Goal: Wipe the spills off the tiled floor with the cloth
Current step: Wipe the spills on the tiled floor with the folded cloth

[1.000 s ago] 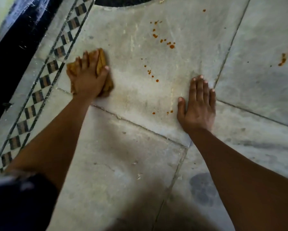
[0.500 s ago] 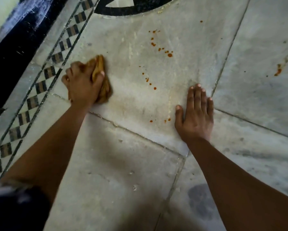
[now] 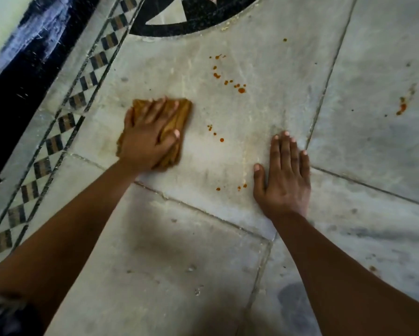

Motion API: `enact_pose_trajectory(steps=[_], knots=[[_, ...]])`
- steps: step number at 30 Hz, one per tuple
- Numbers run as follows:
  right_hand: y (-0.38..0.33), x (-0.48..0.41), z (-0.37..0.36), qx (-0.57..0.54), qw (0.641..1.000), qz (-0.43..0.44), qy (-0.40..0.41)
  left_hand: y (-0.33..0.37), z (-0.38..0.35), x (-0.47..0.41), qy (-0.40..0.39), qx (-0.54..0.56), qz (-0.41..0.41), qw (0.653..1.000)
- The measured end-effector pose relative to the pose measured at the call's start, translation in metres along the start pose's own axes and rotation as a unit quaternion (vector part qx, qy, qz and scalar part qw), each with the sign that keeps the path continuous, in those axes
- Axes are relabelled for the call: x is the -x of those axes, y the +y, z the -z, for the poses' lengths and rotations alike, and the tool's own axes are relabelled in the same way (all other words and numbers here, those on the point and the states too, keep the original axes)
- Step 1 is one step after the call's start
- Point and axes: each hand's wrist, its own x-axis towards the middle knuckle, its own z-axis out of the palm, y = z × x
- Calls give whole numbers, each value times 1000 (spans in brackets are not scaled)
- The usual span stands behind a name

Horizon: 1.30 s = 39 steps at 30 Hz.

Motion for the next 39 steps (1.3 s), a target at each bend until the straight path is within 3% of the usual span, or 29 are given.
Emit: enact_pose_trajectory(steps=[3, 5, 7, 9, 12, 14, 16, 18, 20, 24, 27, 30, 33, 35, 39], knots=[[0, 0, 0, -2, 1000, 0, 11, 11, 9, -80, 16, 22, 125, 992], [0, 1, -2, -6, 1000, 1, 21, 34, 13, -132, 1, 45, 153, 987], [0, 1, -2, -9, 1000, 3, 25, 68, 14, -155, -11, 44, 120, 992], [0, 1, -1, -10, 999, 0, 32, 95, 10, -143, -18, 34, 34, 999], [-1, 1, -1, -13, 999, -9, 34, 83, 3, -92, -12, 30, -65, 997], [-1, 1, -2, -15, 999, -7, 31, 52, 6, -81, -4, 11, -43, 999], [-1, 1, -2, -18, 999, -7, 28, 37, 13, -108, -6, 14, 31, 999], [0, 2, -2, -21, 1000, -6, 22, 50, 20, -146, -9, 35, 92, 995], [0, 1, -3, -22, 1000, -6, 21, 80, 21, -172, -14, 45, 96, 994], [0, 1, -2, -33, 999, -8, 28, 130, 7, -142, -39, 18, -52, 998], [1, 1, -3, -36, 999, -7, 28, 106, 5, -88, -58, -8, -157, 986], [1, 2, -5, -39, 999, -5, 28, 63, 15, -95, -78, -27, -77, 994], [2, 3, -4, -36, 999, 0, 29, 74, 22, -135, -80, 14, 34, 996], [1, 5, -2, -43, 999, 8, 23, 108, 21, -141, -85, 35, 38, 995], [11, -3, 11, -76, 996, 29, 31, 134, 7, -96, -84, 26, -39, 995]])
